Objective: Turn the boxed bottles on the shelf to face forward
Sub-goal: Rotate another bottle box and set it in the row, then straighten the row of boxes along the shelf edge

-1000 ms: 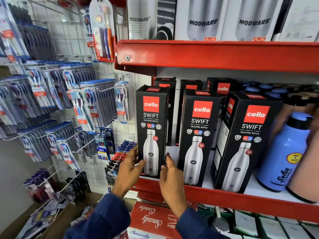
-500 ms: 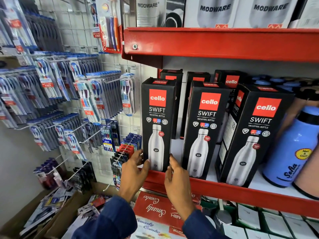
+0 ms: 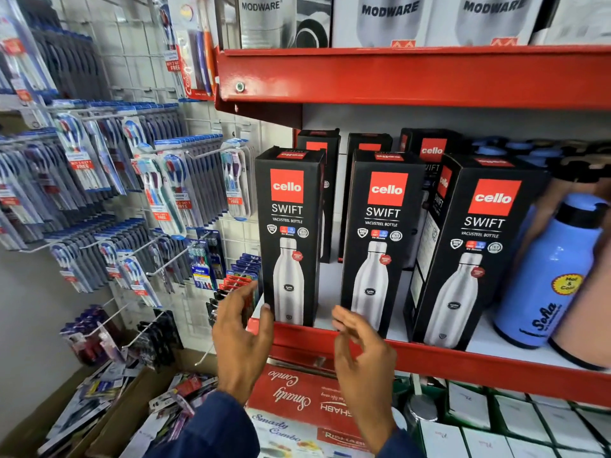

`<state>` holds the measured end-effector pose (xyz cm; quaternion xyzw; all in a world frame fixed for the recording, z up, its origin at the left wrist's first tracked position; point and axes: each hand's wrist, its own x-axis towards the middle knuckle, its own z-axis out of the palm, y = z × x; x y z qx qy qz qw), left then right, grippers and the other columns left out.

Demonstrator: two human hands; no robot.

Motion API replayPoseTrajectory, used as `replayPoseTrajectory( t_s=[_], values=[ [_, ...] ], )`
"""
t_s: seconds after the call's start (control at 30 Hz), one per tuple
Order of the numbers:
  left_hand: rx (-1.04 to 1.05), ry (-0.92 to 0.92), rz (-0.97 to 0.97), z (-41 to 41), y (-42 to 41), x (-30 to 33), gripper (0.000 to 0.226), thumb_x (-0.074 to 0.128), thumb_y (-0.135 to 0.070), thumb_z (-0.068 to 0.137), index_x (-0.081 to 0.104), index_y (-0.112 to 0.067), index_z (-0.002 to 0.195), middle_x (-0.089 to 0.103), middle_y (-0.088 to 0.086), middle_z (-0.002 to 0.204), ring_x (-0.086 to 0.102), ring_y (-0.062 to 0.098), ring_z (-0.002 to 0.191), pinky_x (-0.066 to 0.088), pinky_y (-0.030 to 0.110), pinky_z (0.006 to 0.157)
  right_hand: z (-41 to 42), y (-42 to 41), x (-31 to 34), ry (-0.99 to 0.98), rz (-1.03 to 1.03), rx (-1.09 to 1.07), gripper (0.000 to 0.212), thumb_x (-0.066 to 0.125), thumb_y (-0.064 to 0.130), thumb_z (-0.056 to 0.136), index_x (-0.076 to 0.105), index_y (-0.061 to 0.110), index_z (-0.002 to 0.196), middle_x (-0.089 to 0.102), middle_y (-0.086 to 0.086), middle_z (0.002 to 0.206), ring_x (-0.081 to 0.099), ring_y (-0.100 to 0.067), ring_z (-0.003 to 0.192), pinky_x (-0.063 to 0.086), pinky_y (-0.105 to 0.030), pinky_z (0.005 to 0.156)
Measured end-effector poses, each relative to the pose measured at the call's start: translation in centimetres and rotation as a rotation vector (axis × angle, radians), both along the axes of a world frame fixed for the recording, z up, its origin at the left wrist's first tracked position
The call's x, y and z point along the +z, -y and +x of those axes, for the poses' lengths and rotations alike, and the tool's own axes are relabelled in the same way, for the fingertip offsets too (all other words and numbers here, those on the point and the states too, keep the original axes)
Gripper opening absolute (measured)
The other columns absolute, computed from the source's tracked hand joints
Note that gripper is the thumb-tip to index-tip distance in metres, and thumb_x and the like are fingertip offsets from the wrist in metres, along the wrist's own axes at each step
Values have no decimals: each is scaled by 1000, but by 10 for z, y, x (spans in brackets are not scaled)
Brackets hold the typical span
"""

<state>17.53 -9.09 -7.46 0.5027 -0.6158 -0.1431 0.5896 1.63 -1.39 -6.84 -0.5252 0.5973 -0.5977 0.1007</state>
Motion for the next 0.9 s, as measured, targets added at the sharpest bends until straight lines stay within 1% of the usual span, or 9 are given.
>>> replayPoseTrajectory(
  t_s=[0.17, 0.23, 0.33, 0.43, 0.5, 0.57, 0.6, 0.73, 0.9],
  values=[
    [-119, -49, -140, -41, -32, 8, 21, 56, -27, 88, 66, -29, 105, 68, -18, 101, 64, -7, 100, 53, 15, 87, -28, -18, -3, 112, -178, -227, 33, 63, 0, 88, 67, 24, 110, 73, 6, 107, 69, -5, 99, 59, -31, 86],
    [-232, -27, -62, -60, -38, 6, 28, 56, -32, 89, 69, -27, 113, 71, -15, 110, 65, -7, 106, 55, 18, 93, -33, -20, -3, 111, -170, -241, 35, 59, 6, 89, 64, 20, 122, 69, 5, 119, 64, -6, 109, 53, -27, 94],
    [-356, 32, 80, -83, -41, 2, 55, 50, -43, 92, 57, -21, 142, 65, -6, 139, 61, 4, 127, 51, 30, 109, -35, -22, -4, 65, -62, -217, 54, 48, 37, 91, 46, 18, 142, 55, 1, 143, 53, -9, 129, 43, -26, 107],
    [-423, 62, 149, -96, -39, 1, 70, 46, -51, 93, 40, -17, 154, 52, 1, 155, 51, 11, 141, 43, 36, 118, -42, -17, -5, 20, 67, -197, 58, 53, 24, 95, 35, 16, 149, 50, -7, 148, 50, -17, 133, 41, -36, 112],
    [-430, 59, 176, -101, -36, 1, 73, 45, -52, 93, 36, -16, 156, 50, 3, 157, 49, 12, 143, 43, 40, 118, -48, -14, -2, -15, 121, -189, 58, 54, 10, 93, 36, 13, 148, 55, -12, 143, 56, -18, 127, 44, -27, 107],
    [-424, 49, 184, -103, -33, 2, 69, 47, -48, 94, 37, -17, 155, 53, 3, 155, 52, 12, 140, 44, 42, 117, -53, -14, 3, -17, 154, -181, 55, 54, 5, 93, 41, 11, 146, 67, -17, 127, 67, -16, 107, 48, -7, 85],
    [-421, 46, 182, -103, -32, 2, 66, 48, -45, 95, 39, -18, 154, 56, 2, 152, 54, 12, 138, 45, 42, 116, -55, -14, 5, -11, 161, -174, 53, 53, 3, 93, 44, 11, 144, 71, -19, 117, 69, -18, 96, 48, -12, 81],
    [-412, 39, 174, -101, -33, 1, 62, 47, -49, 96, 42, -22, 152, 60, -1, 148, 59, 11, 133, 49, 45, 111, -62, -17, 6, -9, 169, -153, 50, 51, -1, 92, 50, 13, 140, 74, -21, 102, 62, -28, 100, 46, -31, 89],
    [-412, 32, 188, -100, -42, 2, 61, 46, -47, 96, 42, -23, 152, 58, -5, 149, 59, 6, 131, 49, 37, 113, -63, -23, 5, 28, 163, -93, 48, 50, -2, 93, 51, 12, 139, 76, -9, 99, 54, -16, 108, 48, -16, 84]
  ],
)
